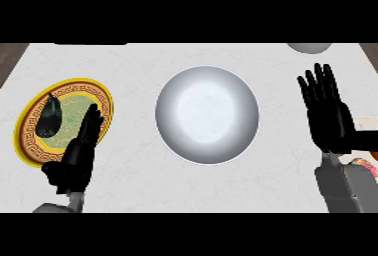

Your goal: Pick the cupcake from the placemat and place it in the bowl

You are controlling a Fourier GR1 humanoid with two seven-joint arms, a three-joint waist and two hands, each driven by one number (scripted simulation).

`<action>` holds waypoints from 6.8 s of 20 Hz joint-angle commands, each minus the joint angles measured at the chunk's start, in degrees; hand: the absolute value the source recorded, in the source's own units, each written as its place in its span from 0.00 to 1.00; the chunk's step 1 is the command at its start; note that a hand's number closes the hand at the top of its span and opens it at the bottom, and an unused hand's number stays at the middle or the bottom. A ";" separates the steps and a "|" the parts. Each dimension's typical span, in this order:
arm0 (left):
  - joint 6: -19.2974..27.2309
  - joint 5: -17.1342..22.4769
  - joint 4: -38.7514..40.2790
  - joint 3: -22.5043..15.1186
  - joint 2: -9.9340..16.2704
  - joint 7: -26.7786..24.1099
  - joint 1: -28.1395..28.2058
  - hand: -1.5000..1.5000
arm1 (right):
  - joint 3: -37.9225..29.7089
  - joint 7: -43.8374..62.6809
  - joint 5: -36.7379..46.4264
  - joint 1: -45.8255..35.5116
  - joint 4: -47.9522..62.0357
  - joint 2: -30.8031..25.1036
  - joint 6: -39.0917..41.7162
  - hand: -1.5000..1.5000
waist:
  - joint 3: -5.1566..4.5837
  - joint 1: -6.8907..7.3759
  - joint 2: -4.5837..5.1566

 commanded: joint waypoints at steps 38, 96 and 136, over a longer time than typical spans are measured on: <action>-23.34 9.59 8.26 10.99 9.35 14.42 -13.28 0.50 | -2.95 41.69 30.26 23.45 -42.49 -43.67 17.05 0.00 | 0.26 -0.13 -0.95; -33.69 -2.54 5.12 22.47 -1.04 16.98 -9.59 0.50 | -3.37 28.73 70.15 7.88 -4.13 -20.14 34.16 0.00 | 0.38 -0.14 -1.07; -32.70 -3.54 -0.36 26.22 -2.31 23.46 -8.45 0.50 | 9.11 38.79 86.87 42.31 -45.43 3.70 17.94 1.00 | 0.17 -4.07 -2.12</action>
